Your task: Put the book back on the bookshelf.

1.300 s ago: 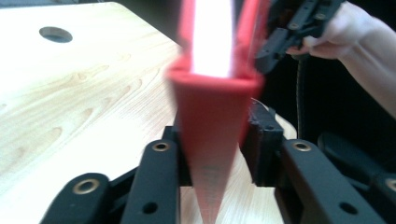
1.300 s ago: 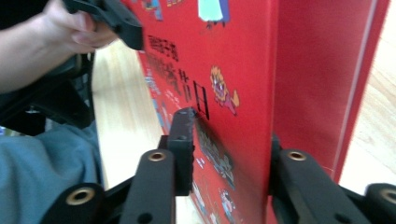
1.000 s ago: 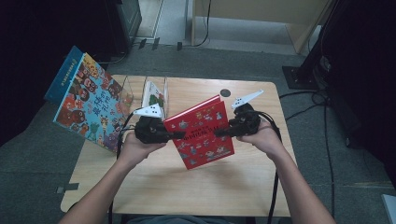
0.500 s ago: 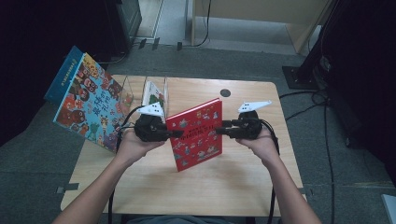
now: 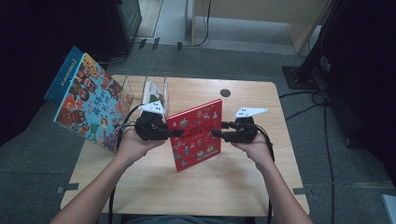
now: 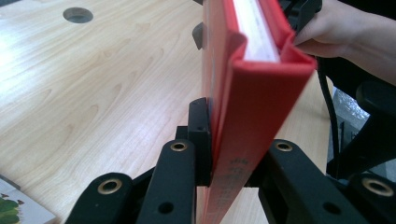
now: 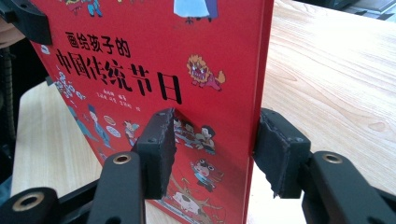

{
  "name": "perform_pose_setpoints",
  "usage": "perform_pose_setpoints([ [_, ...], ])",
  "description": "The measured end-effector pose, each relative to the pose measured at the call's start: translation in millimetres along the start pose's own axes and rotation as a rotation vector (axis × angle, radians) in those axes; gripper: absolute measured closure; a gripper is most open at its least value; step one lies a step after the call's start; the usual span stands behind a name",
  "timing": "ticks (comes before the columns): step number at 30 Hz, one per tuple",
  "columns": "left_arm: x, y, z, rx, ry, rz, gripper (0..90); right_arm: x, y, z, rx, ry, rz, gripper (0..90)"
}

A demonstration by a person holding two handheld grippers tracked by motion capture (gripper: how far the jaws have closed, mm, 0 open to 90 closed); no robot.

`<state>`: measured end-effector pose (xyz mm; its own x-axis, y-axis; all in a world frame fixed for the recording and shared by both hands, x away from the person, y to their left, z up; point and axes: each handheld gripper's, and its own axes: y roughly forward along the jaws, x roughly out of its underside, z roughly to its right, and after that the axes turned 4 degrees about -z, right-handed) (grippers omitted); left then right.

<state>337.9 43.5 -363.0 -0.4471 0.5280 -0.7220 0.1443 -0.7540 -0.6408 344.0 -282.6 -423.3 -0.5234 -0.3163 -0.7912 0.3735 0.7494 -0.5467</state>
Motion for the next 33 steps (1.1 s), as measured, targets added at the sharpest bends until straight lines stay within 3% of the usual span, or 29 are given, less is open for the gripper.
perform_pose_setpoints([
  [3,-1.8,-0.9,0.5,0.0,0.019,-0.024,80.0,-0.2,-0.4,-1.5,0.004,-0.012,0.0,50.3],
  [6,-7.2,-7.3,-0.3,0.04,0.004,0.012,76.3,-0.2,0.1,-2.7,-0.011,-0.028,0.001,52.8],
  [8,-12.7,-8.0,2.3,0.005,0.021,-0.026,77.1,-1.2,1.8,-5.5,-0.014,-0.035,0.002,52.4],
  [12,-20.3,-7.5,0.3,0.007,-0.013,-0.075,77.4,-1.8,2.9,-6.7,-0.002,-0.035,0.0,52.2],
  [15,-23.6,-6.4,0.6,-0.017,-0.034,-0.088,79.1,-2.0,3.5,-7.9,0.012,-0.045,-0.003,52.2],
  [18,-23.1,-6.6,1.8,-0.021,-0.033,-0.083,80.3,-1.6,3.4,-6.7,0.014,-0.038,-0.002,52.1],
  [19,-22.2,-6.6,1.9,-0.017,-0.05,-0.076,80.4,-1.2,3.2,-6.3,0.014,-0.034,-0.002,52.1],
  [24,-19.0,-15.0,2.7,-0.021,-0.069,-0.045,80.7,8.5,-2.1,-1.5,0.072,-0.041,-0.031,50.9],
  [29,-15.6,-29.6,-0.5,-0.037,-0.087,-0.028,80.7,29.6,-8.4,10.6,0.156,-0.003,-0.095,50.6],
  [33,-12.6,-40.9,-2.9,-0.054,-0.106,-0.002,80.7,45.7,-10.7,18.2,0.187,0.034,-0.128,50.7],
])
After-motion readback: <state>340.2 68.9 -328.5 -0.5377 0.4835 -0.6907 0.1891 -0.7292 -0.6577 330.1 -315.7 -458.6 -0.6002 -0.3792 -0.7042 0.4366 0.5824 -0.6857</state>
